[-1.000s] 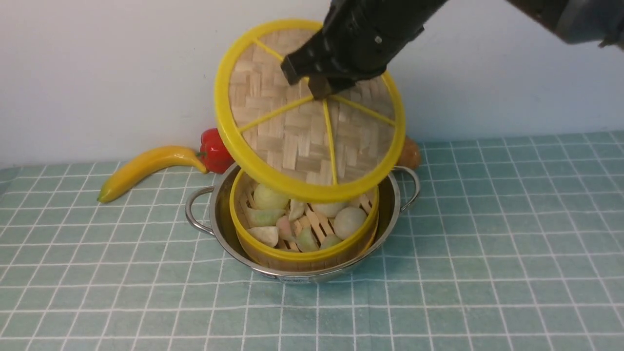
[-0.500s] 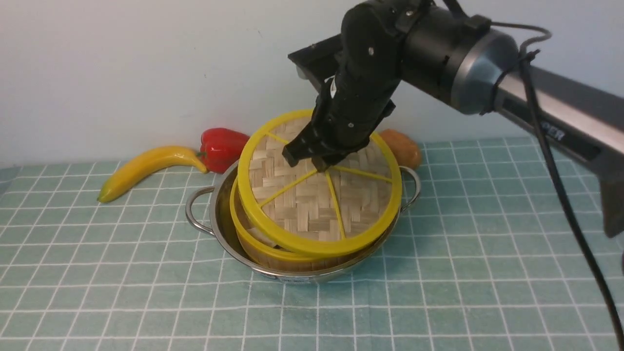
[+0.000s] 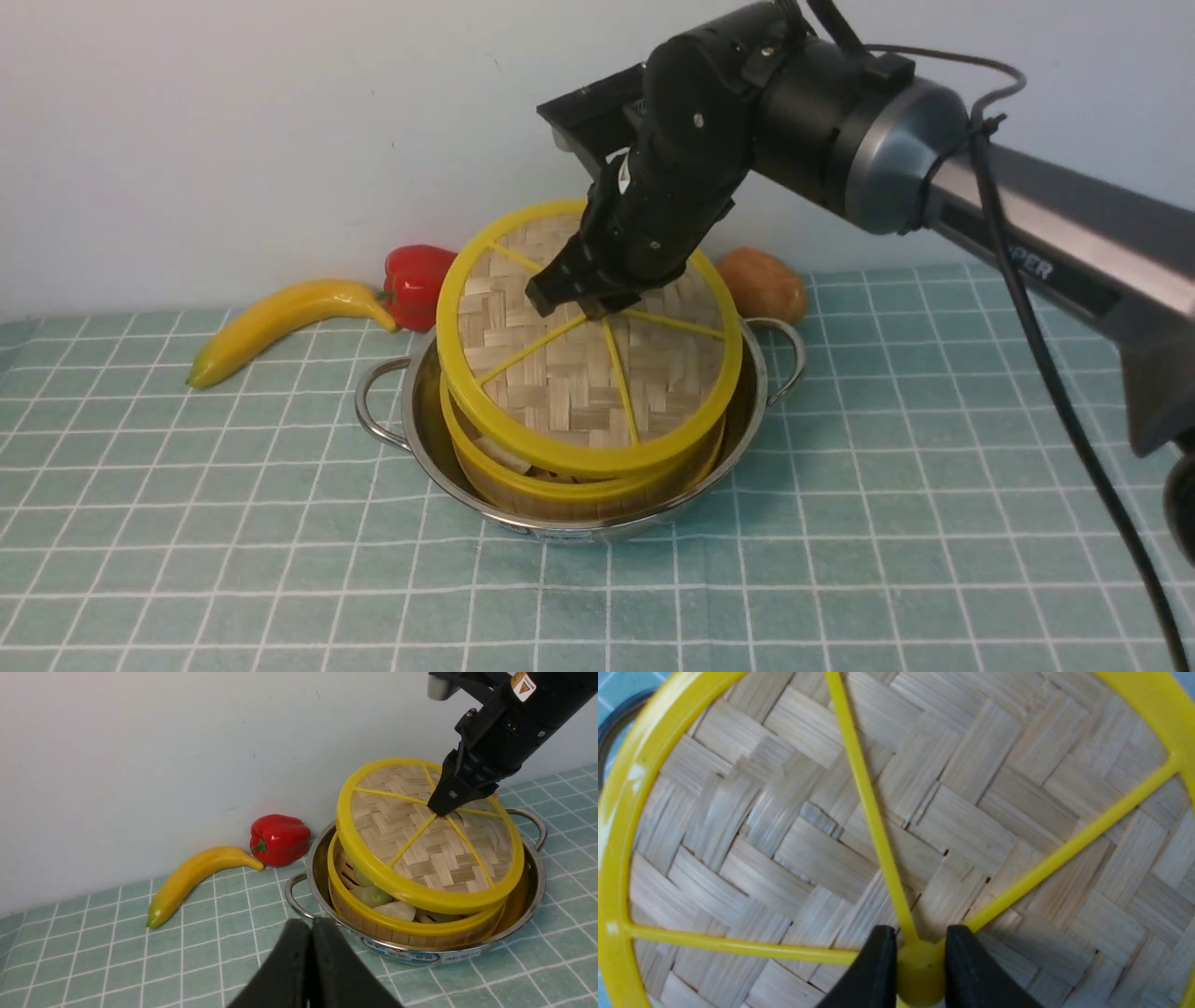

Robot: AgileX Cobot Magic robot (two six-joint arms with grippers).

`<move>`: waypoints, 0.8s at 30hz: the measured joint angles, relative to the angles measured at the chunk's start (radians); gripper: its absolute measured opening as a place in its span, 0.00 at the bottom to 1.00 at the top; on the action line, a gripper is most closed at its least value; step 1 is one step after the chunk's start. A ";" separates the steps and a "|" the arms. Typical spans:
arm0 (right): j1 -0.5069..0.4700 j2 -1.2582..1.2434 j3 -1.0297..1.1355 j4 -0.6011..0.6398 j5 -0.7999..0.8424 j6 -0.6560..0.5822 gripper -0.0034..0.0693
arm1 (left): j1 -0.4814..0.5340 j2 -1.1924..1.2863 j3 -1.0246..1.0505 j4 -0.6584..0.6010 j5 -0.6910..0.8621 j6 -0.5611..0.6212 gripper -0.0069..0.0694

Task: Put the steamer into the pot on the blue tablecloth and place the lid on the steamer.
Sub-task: 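Place the bamboo steamer lid onto the steamer basket in the pot with the right gripper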

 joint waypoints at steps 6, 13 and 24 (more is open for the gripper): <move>0.000 0.016 0.000 0.001 -0.028 -0.001 0.25 | 0.000 0.000 0.000 0.000 0.000 0.000 0.08; 0.000 0.028 0.000 0.017 -0.038 -0.019 0.25 | 0.000 0.000 0.000 0.000 0.000 0.000 0.08; 0.006 0.064 0.000 0.038 -0.083 -0.056 0.25 | 0.000 0.000 0.000 0.000 0.000 0.000 0.08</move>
